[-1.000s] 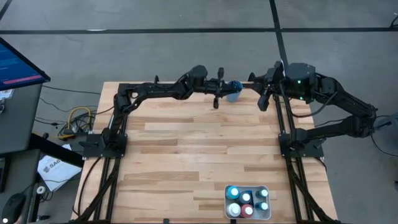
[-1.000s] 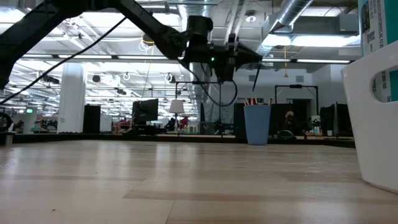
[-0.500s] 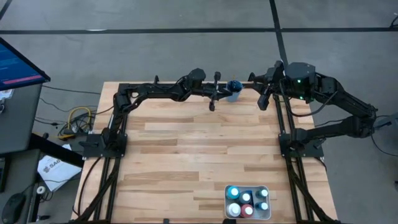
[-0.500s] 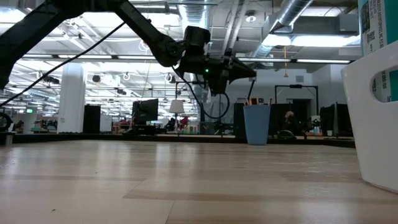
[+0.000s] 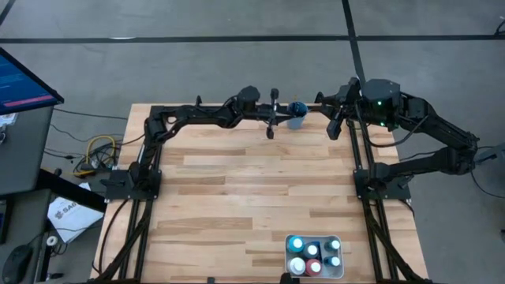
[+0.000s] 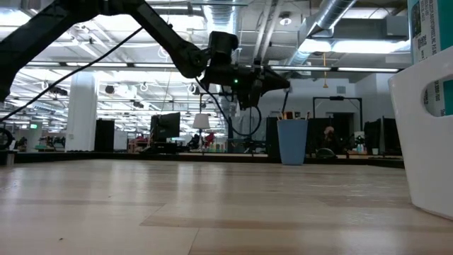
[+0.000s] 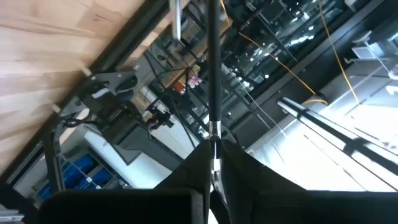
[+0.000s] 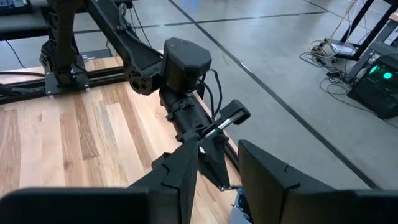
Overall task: Pick & Place Paint Supplies
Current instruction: Put the silver paintbrush into the blue cup, then return to Home Position
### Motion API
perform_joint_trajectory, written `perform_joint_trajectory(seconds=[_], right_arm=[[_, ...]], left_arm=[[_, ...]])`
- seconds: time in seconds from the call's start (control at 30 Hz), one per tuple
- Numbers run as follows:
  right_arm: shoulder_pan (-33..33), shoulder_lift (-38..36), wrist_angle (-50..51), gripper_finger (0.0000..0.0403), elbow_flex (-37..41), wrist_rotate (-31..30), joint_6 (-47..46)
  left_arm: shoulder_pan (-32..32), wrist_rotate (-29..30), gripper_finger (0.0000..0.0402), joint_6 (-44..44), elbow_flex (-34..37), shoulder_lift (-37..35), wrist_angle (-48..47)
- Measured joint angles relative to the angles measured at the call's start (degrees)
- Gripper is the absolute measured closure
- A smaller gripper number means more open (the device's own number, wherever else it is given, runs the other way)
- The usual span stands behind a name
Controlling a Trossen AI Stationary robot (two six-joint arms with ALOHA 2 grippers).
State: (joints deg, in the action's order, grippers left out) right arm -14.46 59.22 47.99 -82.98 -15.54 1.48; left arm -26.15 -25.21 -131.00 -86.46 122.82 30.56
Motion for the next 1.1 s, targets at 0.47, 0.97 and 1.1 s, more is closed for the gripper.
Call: perform_joint_trajectory(seconds=[0.47, 0.97, 1.1], right_arm=[[0.0, 0.0, 0.31, 0.0294, 0.0, -0.01, 0.42], [-0.01, 0.02, -5.72, 0.0294, 0.0, 2.84, -0.01], [-0.82, 0.02, -13.79, 0.0297, 0.0, 12.49, 1.52]], left_arm=[[-0.31, 2.93, 0.0351, 1.36, 0.04, 0.07, 0.97], [-6.01, -7.33, 0.036, 32.04, 0.01, -11.21, 15.59], [-6.95, 0.12, 0.0396, 52.27, -0.02, -23.57, -10.93]])
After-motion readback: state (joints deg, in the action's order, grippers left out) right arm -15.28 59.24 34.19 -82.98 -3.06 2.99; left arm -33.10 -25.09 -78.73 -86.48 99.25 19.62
